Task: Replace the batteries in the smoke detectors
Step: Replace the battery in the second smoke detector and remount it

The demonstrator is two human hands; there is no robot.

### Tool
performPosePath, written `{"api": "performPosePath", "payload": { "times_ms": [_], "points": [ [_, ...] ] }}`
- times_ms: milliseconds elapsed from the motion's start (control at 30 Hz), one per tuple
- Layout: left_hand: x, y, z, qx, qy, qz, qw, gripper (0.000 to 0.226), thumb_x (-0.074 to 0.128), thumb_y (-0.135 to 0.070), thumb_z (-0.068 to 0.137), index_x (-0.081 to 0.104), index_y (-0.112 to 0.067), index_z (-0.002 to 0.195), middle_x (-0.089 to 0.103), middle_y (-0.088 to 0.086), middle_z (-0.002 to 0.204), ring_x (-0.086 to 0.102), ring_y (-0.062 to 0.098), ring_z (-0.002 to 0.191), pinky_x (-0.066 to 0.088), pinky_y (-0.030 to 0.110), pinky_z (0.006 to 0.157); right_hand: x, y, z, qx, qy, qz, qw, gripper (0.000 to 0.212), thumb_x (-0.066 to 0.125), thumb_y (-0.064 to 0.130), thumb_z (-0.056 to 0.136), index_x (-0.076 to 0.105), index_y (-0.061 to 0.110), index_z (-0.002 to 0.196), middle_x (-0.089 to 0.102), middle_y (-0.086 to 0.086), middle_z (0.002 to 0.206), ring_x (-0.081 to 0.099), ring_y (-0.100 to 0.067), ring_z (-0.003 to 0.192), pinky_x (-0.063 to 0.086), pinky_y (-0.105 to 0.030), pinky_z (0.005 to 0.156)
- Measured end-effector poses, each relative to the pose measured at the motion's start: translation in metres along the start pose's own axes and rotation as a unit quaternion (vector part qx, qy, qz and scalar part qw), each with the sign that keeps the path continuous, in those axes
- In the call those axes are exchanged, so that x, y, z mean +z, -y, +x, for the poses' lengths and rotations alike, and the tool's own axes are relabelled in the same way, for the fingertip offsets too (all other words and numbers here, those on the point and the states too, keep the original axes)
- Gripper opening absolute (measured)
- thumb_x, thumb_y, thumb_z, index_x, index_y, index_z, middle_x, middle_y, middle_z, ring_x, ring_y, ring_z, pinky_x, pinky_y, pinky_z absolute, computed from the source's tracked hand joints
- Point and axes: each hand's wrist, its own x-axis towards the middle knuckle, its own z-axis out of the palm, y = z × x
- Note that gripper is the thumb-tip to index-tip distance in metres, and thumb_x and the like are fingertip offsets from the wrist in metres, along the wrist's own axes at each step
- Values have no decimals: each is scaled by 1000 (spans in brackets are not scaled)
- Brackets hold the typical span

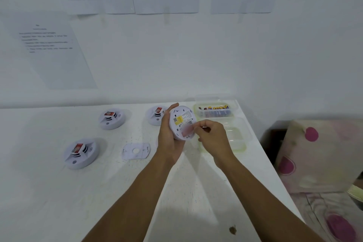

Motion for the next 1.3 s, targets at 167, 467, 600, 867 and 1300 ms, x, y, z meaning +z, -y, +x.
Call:
{"api": "performPosePath", "payload": {
  "times_ms": [167, 467, 600, 867, 1300],
  "points": [
    [-2, -2, 4, 1, -3, -15, 1000, 34, 39, -40, 101, 60, -24, 121, 64, 6, 116, 60, 24, 100, 53, 37, 74, 6, 7, 2, 41, -4, 50, 998, 12, 62, 14, 92, 73, 15, 87, 72, 3, 87, 62, -4, 75, 46, -20, 66],
    [-2, 0, 8, -10, -12, -2, 1000, 33, 37, -41, 101, 62, -27, 116, 71, 2, 106, 64, 21, 96, 54, 41, 78, 7, 6, 7, -20, -41, 4, 999, 7, 72, 20, 86, 67, 19, 81, 70, 5, 93, 66, -6, 83, 51, -19, 67],
    [4, 7, 7, -11, -4, -9, 1000, 31, 36, -37, 103, 64, -26, 113, 71, 3, 105, 65, 22, 96, 56, 37, 77, 2, 6, 9, -93, -49, -34, 994, 10, 73, 14, 83, 65, 16, 79, 70, 6, 82, 66, -3, 77, 51, -15, 67],
    [3, 4, 10, -12, -6, -30, 999, 31, 42, -37, 101, 64, -22, 116, 65, 6, 120, 60, 26, 112, 48, 42, 96, -68, -6, 49, -68, 37, -134, 988, 10, 74, 9, 82, 70, 19, 83, 70, 8, 79, 63, 2, 72, 44, -9, 67],
    [-14, 0, 16, -28, -1, -33, 999, 30, 40, -37, 102, 66, -22, 110, 69, 3, 109, 63, 22, 104, 49, 41, 92, -69, -34, 82, 69, 119, -320, 937, 8, 73, 9, 82, 69, 15, 83, 69, -4, 90, 71, -13, 63, 51, -22, 56]
  ]
}}
